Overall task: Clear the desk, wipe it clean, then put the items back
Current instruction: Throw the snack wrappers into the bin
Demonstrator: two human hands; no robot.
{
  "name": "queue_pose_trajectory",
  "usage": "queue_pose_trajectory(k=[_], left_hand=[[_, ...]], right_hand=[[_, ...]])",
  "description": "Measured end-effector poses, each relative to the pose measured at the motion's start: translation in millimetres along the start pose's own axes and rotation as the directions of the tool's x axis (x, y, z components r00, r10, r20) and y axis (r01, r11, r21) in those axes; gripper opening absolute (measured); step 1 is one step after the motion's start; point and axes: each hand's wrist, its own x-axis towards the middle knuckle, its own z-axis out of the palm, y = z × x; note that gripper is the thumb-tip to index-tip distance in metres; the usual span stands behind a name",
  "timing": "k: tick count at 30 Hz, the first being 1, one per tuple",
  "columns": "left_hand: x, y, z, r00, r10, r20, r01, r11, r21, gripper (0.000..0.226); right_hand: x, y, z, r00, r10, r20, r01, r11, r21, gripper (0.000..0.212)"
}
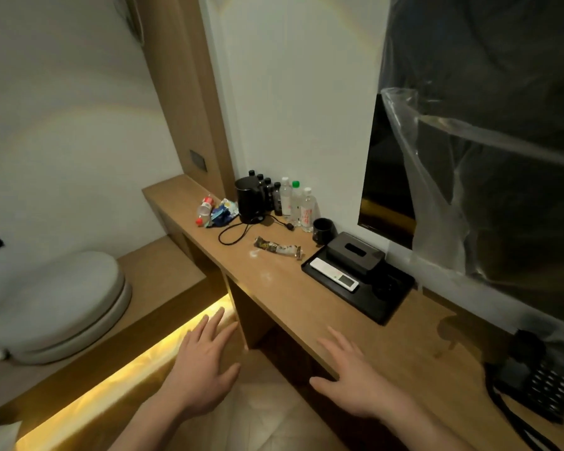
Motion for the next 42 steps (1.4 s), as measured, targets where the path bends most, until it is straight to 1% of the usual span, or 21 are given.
queue_pose_trajectory(k=[2, 5, 7, 10, 16, 20, 25, 28, 29, 32, 36, 39, 42], left_hand=[[29.1, -11.5, -17.0, 0.999, -0.039, -0.028, 0.039, 0.999, 0.002, 0.075], [68.3, -27.6, -39.0, 0.997, -0.050, -0.061, 0.051, 0.999, 0.008, 0.075], [82.8, -42.9, -49.0, 0.996, -0.069, -0.050, 0.069, 0.998, -0.003, 0.073], [107.6, -69.8, -61.0, 0.992, -0.103, -0.068, 0.102, 0.995, -0.023, 0.072], [176.5, -117.5, -73.9, 0.993, -0.111, -0.045, 0.108, 0.992, -0.066, 0.072], [230.1, -160.4, -85.6, 0.996, -0.082, -0.026, 0.079, 0.991, -0.104, 0.071], [295.4, -221.1, -108.5, 1.000, 0.006, 0.014, -0.004, 0.994, -0.113, 0.070], [337.3, -249.4, -117.7, 0.997, 0.065, 0.028, -0.062, 0.994, -0.090, 0.071], [348.5, -256.7, -117.7, 0.996, 0.077, 0.045, -0.073, 0.994, -0.081, 0.071], [378.9, -268.5, -114.0, 0.985, 0.127, 0.115, -0.114, 0.987, -0.117, 0.073], [431.1, -268.2, -111.4, 0.971, 0.181, 0.156, -0.162, 0.979, -0.124, 0.073], [463.8, -263.0, -109.7, 0.967, 0.192, 0.169, -0.167, 0.974, -0.151, 0.070], [489.4, -262.3, -107.5, 0.964, 0.206, 0.170, -0.179, 0.971, -0.159, 0.065]], right_hand=[[36.9, -14.8, -19.9, 0.999, -0.041, -0.008, 0.041, 0.999, 0.003, 0.083], [92.4, -37.4, -45.2, 0.994, -0.093, -0.061, 0.090, 0.995, -0.038, 0.083], [119.5, -53.8, -49.1, 0.993, -0.105, -0.050, 0.103, 0.993, -0.053, 0.083], [156.4, -74.7, -47.9, 0.988, -0.154, -0.016, 0.154, 0.988, -0.019, 0.083], [234.7, -100.4, -46.9, 0.992, -0.121, 0.019, 0.122, 0.992, -0.044, 0.085], [286.6, -123.9, -43.3, 0.998, -0.070, -0.006, 0.070, 0.997, -0.017, 0.086], [347.5, -155.5, -31.0, 0.998, 0.022, -0.064, -0.020, 0.999, 0.036, 0.086], [378.2, -167.4, -24.6, 0.989, 0.074, -0.129, -0.065, 0.995, 0.073, 0.085], [383.9, -167.9, -21.3, 0.987, 0.100, -0.128, -0.090, 0.993, 0.080, 0.084], [395.4, -158.7, -11.1, 0.979, 0.176, -0.104, -0.161, 0.977, 0.137, 0.083], [426.5, -140.9, -17.9, 0.941, 0.290, -0.173, -0.262, 0.950, 0.168, 0.085], [460.7, -129.3, -27.9, 0.926, 0.314, -0.210, -0.267, 0.937, 0.225, 0.084], [496.8, -108.4, -38.9, 0.901, 0.357, -0.247, -0.318, 0.930, 0.184, 0.082]])
